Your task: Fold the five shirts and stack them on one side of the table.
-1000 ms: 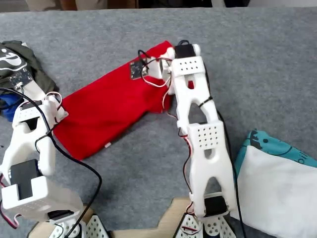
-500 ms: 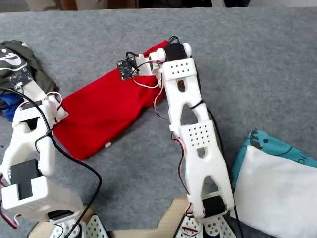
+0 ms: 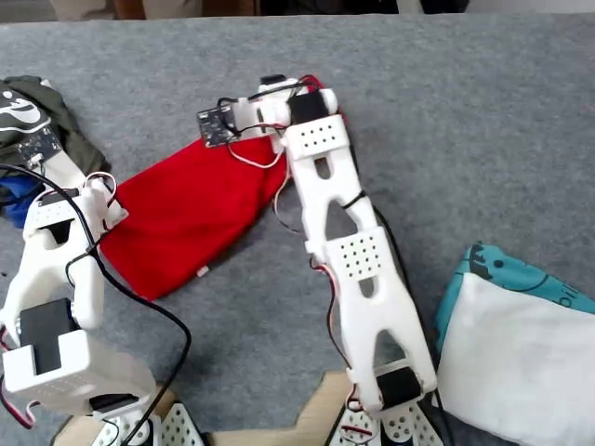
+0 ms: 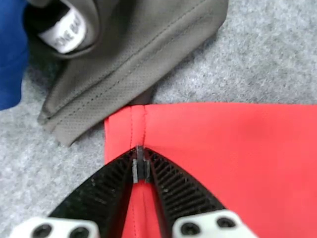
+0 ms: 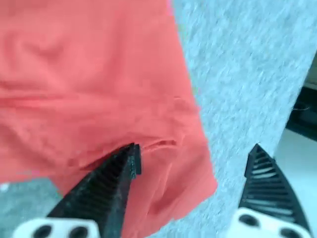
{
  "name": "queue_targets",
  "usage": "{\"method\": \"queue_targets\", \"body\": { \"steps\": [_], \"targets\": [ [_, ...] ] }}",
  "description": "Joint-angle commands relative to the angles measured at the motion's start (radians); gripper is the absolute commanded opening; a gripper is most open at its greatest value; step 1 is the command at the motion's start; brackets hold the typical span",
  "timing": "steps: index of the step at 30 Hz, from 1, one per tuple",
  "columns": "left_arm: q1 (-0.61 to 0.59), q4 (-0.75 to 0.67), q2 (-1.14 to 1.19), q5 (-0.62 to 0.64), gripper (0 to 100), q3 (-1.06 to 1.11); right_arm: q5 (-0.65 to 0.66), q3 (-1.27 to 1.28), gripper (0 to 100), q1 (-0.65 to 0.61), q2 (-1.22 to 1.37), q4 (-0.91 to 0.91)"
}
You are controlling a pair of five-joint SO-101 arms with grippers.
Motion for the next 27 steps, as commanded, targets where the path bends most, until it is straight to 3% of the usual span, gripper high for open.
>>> {"method": "queue_targets", "body": {
  "steps": [1, 6, 12, 14, 18, 21, 27],
  "targets": [
    [0.009, 0.003, -0.007, 0.0, 2, -0.044, -0.032, -0.051, 33.3, -0.03, -0.005, -0.04],
    [0.009, 0.003, -0.007, 0.0, 2, -0.044, -0.092, -0.042, 33.3, -0.036, 0.025, -0.114],
    [0.009, 0.003, -0.007, 0.0, 2, -0.044, -0.272, -0.193, 33.1, -0.004, 0.007, -0.127],
    [0.009, 0.003, -0.007, 0.0, 2, -0.044, -0.282, -0.246, 28.9, 0.01, -0.013, -0.069],
    [0.009, 0.003, -0.007, 0.0, 2, -0.044, -0.282, -0.226, 1.4, 0.038, -0.071, 0.086],
    [0.009, 0.003, -0.007, 0.0, 2, -0.044, -0.282, -0.236, 5.3, 0.05, -0.074, 0.206],
    [0.009, 0.003, -0.007, 0.0, 2, -0.043, -0.288, -0.225, 0.5, 0.087, -0.073, 0.437]
  ]
}}
